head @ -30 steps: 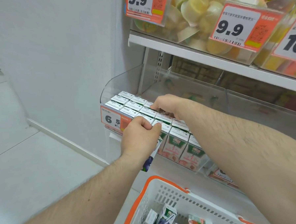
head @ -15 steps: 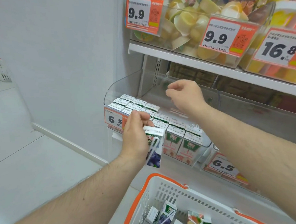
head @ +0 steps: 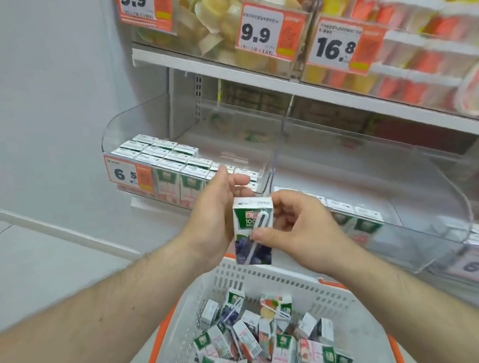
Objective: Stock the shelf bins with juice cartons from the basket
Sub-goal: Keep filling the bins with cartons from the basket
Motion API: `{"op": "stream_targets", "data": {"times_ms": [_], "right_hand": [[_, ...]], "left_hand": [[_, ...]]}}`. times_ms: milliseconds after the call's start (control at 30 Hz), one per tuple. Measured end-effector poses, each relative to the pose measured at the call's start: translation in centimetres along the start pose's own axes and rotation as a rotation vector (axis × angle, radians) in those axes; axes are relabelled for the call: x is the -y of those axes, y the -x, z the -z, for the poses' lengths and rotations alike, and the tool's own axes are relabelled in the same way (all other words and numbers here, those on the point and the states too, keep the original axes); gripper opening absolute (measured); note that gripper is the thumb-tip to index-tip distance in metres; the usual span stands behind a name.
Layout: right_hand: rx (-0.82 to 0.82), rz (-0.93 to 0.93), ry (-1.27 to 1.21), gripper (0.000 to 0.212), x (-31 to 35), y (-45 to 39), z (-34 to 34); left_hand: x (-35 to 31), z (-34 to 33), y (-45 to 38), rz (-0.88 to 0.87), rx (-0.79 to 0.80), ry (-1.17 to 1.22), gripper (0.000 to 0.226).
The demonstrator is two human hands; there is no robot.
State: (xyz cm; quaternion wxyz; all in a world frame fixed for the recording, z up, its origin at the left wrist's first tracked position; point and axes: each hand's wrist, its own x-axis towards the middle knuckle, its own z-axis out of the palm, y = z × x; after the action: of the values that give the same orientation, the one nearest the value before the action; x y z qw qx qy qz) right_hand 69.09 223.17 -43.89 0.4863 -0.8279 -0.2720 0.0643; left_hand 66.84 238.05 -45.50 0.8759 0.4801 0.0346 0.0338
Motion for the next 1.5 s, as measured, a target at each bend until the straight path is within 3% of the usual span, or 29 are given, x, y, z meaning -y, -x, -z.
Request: {"op": "stream_targets", "data": {"times_ms": [67,133,233,333,400,500,567,700,800,833,967,1133,1267,1400,1500], "right_hand": [[0.042,-0.006,-0.065,0.032,-0.7,1.4,1.9],[0.089,-0.029,-0.089,0.035,-1.6,2.7,3.7],[0.163,-0.082,-0.184,0.041,-2.8,4.5,6.1],[0.219,-0.093,-0.243,0.047,-3.7,6.2,8.3],[0.175,-0.086,-0.191,0.049,-4.2,7.3,9.9],[-0.05,-0.093,-0.105,0.049,-5.4,8.8,11.9],[-0.202,-0.155,-0.215,0.047,-5.9,9.7,13.0],[-0.443,-0.303,-0.333,0.03,-6.8,11.1,15.1],[-0.476,-0.331,-0.342,0.019,-7.3,12.2,16.7],[-0.442,-0.325,-0.325,0.025,-7.4,12.6,17.0],[-0.312,-0.29,-0.059,0.052,-7.6,14.1,17.7],[-0.431,-0.236,0.242,0.034,-7.7,14.7,18.5],[-0.533,-0.144,0.396,0.019,-7.9,13.9,22.8],[-0.664,-0.16,0.463,0.03,-9.1,11.1,30.0],[-0.558,-0.308,0.496,0.042,-12.8,7.2,33.4]], "left_hand": [[0.7,0.1,0.4,0.073,0.22,-0.06,0.042],[1.8,-0.1,0.9,0.176,0.397,-0.151,0.064],[3.9,-1.6,1.7,0.296,0.558,-0.299,0.091],[5.7,-4.0,2.0,0.251,0.683,-0.4,0.097],[6.9,-5.6,2.1,0.212,0.627,-0.423,0.091],[8.8,-8.4,2.1,0.072,0.385,-0.669,0.072],[10.3,-10.4,2.1,-0.02,0.286,-0.796,0.057],[13.7,-13.8,1.5,-0.175,0.157,-0.832,0.053],[16.0,-16.2,0.9,-0.245,0.067,-0.835,0.052],[16.6,-16.9,0.7,-0.267,0.044,-0.842,0.052],[18.3,-19.6,-0.2,-0.34,0.021,-0.819,0.05],[19.0,-22.4,-0.5,-0.45,0.036,-0.879,0.031],[18.8,-24.1,-1.4,-0.59,0.073,-0.949,0.049],[19.1,-25.4,-3.1,-0.706,0.143,-1.319,0.064],[20.4,-25.6,-3.7,-0.635,0.251,-1.527,0.06]]}}
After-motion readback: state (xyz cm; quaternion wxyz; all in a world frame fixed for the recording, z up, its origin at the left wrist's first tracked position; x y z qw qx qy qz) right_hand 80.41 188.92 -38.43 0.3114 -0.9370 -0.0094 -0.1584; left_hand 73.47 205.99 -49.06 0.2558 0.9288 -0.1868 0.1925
